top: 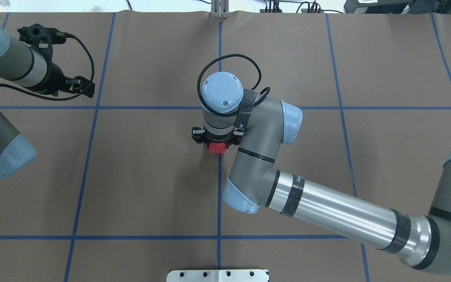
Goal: Form red blocks into L shape at center
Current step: 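Lower the cube against the center cube's far side and release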
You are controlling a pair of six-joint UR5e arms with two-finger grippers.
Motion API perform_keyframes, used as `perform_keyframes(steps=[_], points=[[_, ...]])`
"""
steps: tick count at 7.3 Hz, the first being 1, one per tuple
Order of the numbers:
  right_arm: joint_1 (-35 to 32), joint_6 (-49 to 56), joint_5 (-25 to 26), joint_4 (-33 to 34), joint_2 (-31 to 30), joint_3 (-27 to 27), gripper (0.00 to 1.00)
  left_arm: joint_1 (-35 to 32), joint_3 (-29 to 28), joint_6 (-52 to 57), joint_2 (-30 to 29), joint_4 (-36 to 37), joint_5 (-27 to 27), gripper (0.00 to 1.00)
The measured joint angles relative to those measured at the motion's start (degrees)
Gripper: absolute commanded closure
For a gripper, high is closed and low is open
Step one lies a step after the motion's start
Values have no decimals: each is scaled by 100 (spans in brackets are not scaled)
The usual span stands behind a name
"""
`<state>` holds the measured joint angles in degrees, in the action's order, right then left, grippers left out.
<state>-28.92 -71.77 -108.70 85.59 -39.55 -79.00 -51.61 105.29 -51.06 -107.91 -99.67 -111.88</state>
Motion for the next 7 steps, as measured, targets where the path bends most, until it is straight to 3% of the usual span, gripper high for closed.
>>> perform_keyframes(steps=[3, 5, 6, 7], points=[[0, 3, 18, -9, -16, 7, 100, 2, 0, 0, 3, 0, 0, 0], [0, -2, 44, -25, -19, 7, 68, 2, 0, 0, 6, 0, 0, 0], [-1, 1, 50, -37, -19, 7, 63, 1, 0, 0, 6, 0, 0, 0], [-5, 8, 55, -45, -20, 7, 37, 0, 0, 0, 7, 0, 0, 0]])
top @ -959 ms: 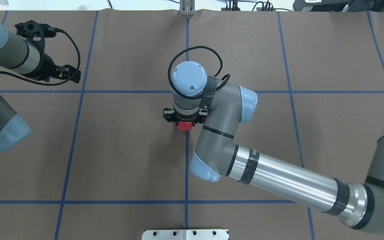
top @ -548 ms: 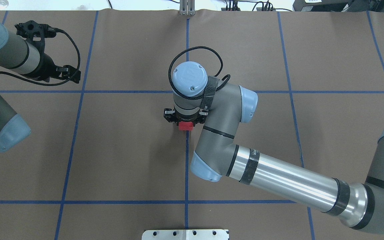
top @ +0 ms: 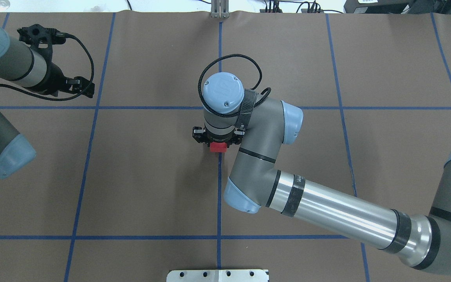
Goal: Form red blocks into L shape at center
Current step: 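Lower the cube against the center cube's far side and release, then raise the right gripper and withdraw it from the cubes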
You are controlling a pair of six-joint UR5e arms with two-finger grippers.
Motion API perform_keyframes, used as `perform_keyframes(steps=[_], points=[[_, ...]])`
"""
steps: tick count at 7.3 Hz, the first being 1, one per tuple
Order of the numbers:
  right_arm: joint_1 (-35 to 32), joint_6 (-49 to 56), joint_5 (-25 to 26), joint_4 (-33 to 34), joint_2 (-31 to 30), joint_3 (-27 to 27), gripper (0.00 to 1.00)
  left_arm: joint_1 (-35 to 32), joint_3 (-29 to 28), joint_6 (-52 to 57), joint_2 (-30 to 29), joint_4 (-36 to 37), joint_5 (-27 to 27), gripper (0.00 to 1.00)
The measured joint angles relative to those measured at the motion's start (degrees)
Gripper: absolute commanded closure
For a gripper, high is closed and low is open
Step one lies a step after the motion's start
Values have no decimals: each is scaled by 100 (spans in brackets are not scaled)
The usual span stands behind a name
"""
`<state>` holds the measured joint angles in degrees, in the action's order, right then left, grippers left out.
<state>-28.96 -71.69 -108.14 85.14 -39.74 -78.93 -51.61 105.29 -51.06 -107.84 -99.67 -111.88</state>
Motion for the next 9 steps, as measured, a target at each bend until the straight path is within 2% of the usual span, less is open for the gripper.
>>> perform_keyframes(steps=[1, 6, 8, 9], points=[[-3, 8, 2, -4, -3, 0, 24, 0, 0, 0, 0, 0, 0, 0], [-4, 21, 87, -33, -14, 0, 16, -2, 0, 0, 0, 0, 0, 0], [-23, 26, 106, -40, -3, -4, 2, -6, 0, 2, 0, 0, 0, 0], [-85, 24, 99, -35, 9, -44, 2, -6, 14, 12, 33, -2, -2, 0]])
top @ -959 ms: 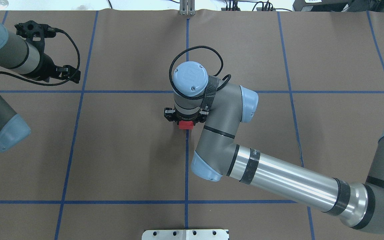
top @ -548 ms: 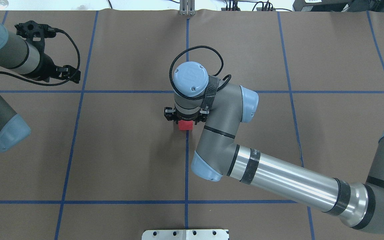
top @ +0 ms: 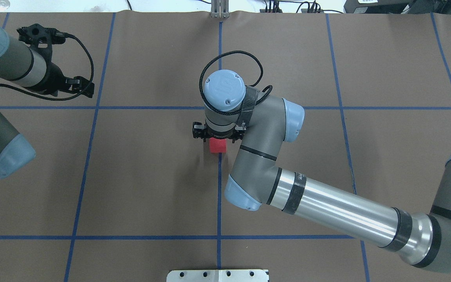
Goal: Form red blocks into L shape at center
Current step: 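Raise the right gripper and withdraw it from the cubes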
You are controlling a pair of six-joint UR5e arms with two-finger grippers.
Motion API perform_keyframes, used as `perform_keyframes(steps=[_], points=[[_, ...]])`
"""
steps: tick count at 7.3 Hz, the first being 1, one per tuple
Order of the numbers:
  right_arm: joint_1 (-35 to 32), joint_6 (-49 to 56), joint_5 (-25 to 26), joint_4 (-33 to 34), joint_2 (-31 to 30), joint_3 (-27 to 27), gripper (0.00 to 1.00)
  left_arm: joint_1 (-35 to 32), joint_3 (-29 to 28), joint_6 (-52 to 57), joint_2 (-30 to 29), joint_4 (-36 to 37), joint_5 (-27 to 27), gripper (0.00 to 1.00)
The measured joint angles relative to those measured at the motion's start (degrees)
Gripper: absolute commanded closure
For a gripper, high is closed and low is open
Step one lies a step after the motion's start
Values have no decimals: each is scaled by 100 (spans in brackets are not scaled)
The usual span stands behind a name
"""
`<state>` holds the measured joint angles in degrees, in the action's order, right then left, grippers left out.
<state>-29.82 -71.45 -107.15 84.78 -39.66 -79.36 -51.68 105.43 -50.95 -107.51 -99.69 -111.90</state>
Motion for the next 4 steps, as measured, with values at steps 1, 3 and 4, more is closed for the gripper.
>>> perform_keyframes(steps=[1, 3, 4], points=[[-125, -9, -42, 24, 3, -105, 1, -9, 46, 84, 115, -23, -4, 0], [-635, 78, -312, 323, -198, -584, 1, -140, 291, 610, 693, -178, -17, 0], [-979, 358, -486, 509, -485, -925, 1, -271, 432, 915, 1074, -301, -94, 0]])
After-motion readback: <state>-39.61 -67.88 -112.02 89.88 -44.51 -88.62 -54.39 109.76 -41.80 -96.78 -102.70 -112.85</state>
